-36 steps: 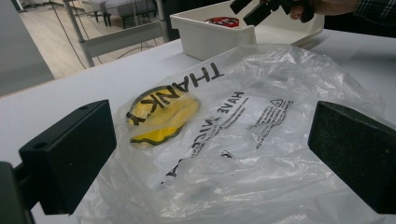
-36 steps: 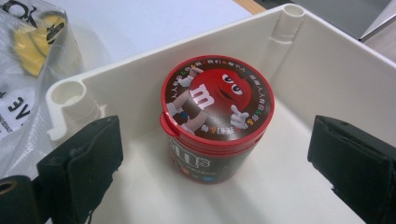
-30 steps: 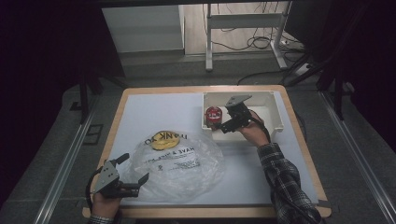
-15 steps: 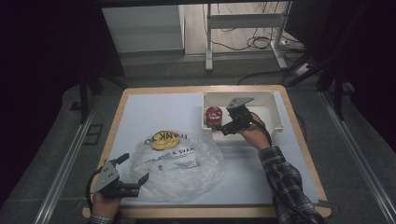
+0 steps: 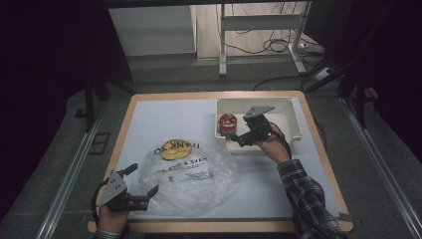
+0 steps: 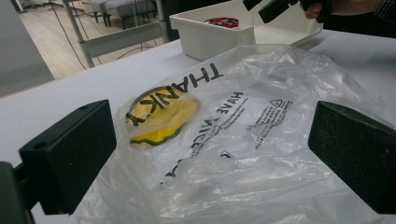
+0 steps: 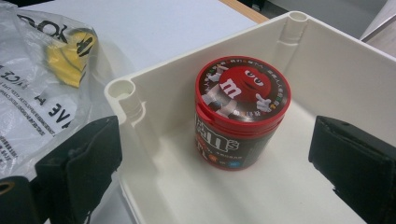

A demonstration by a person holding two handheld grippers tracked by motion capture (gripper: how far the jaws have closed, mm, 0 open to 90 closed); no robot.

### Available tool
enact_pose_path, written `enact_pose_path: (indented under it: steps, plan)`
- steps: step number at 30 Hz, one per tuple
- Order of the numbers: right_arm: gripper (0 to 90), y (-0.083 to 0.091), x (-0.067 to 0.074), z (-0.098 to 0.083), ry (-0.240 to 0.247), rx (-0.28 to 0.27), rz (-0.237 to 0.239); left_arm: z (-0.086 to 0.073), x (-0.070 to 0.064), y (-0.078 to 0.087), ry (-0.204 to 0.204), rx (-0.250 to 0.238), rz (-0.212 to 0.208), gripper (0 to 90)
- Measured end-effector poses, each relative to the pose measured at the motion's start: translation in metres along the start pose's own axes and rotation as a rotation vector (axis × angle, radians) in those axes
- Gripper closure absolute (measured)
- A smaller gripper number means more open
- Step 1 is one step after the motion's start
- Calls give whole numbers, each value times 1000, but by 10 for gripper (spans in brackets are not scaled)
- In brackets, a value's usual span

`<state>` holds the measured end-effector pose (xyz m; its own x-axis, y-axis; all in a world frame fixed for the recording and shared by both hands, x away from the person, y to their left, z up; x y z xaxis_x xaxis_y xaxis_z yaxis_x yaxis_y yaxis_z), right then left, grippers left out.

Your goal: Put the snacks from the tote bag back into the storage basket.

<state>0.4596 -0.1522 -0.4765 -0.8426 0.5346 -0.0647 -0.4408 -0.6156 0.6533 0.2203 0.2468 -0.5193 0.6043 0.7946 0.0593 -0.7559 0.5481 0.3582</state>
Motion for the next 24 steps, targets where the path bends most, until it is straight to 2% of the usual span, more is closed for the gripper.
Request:
enact_pose_path:
  steps: [16,24]
  plan:
    - [24,7,6,-5,-15,-4,-11,0,0,0,2,-1,1,10]
    - [23,11,11,-10,-8,-5,-16,0,1,1,4,-2,2,10]
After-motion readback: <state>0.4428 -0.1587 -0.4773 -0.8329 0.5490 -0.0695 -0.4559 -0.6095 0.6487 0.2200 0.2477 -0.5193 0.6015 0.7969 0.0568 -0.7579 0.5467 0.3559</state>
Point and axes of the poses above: each handheld gripper's, and its own axes: y roughly backward along the jaws, z roughly out of its top, x roughly to its left, the point moved 1 cm from there along -y, roughly forward along the jaws, and after that the axes turned 5 degrees about x, right-handed, at the moved point
